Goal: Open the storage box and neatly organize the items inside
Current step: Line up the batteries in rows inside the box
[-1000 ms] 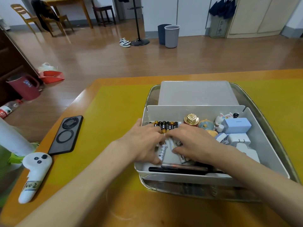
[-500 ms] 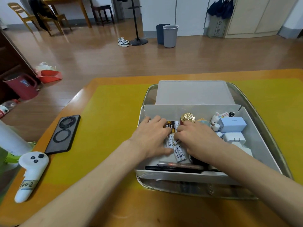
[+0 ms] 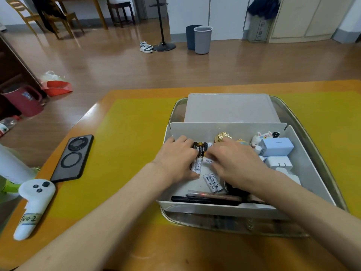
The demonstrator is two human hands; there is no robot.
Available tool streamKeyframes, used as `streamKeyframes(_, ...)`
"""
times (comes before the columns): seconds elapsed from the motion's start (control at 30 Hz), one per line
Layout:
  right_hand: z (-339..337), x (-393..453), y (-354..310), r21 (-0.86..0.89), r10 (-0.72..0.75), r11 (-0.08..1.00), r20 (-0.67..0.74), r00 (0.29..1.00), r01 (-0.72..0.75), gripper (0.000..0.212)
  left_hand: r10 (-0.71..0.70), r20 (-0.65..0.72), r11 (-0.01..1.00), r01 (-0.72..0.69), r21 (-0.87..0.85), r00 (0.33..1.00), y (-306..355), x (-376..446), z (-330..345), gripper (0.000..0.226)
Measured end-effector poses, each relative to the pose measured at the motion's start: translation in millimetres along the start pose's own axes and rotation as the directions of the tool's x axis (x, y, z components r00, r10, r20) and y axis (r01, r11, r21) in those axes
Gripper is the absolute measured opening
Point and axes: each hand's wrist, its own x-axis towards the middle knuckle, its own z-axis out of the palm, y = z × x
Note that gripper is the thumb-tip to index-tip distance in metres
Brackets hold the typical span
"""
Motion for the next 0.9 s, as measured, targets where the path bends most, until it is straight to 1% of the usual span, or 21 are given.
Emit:
streamKeyframes(0.07,-4.6,-1.2,-0.1,0.117,0.067,0.991,-0.018,0.998,-0.065,0.013,-0.004,-0.015,1.0,0.004,0.01,1.0,0.4,-1.3,-0.8,0.06)
streamKeyframes(0.1,-5.7,-2.1,-1.2,0.138,0.085,0.987,-0.027,0.996,-0.08,0.014,-0.002,-0.024,1.0,0.003,0.018,1.0,1.3,-1.7,-1.2,0.06)
streamKeyframes(0.2,-0.2,-3.8,-7.6,0.091,0.1,0.991,-0.062,0.993,-0.094,0.01,-0.003,-0.032,1.0,0.004,0.03,0.999,3.2,-2.7,-3.2,0.061)
streamKeyframes(0.4,16.2,6.6,-16.3,0.005,0.14,0.99,-0.026,0.99,-0.14,0.016,-0.009,-0.028,0.999,0.01,0.038,1.0,1.5,-9.6,-3.6,0.06)
streamKeyframes(0.57,15.0,11.2,-19.1,0.015,0.134,0.991,-0.06,0.989,-0.134,0.019,0.01,-0.024,0.999,-0.009,0.039,1.0,-0.8,-12.8,-1.5,0.059)
streamKeyframes(0.7,-3.4,4.7,-6.7,0.059,0.141,0.988,-0.014,0.99,-0.14,0.018,0.008,-0.04,1.0,-0.009,-0.024,0.999,-0.7,-11.9,-5.5,0.055)
streamKeyframes(0.8,-18.9,-4.3,9.5,0.099,0.093,0.991,0.014,0.996,-0.094,0.014,0.047,-0.071,0.991,-0.055,-0.119,0.996,0.6,-9.0,-10.0,0.043)
streamKeyframes(0.9,-20.4,-15.2,16.1,0.111,-0.032,0.994,0.086,0.996,0.022,0.014,0.102,-0.057,0.973,-0.112,-0.202,0.993,6.9,-5.7,-12.5,0.043)
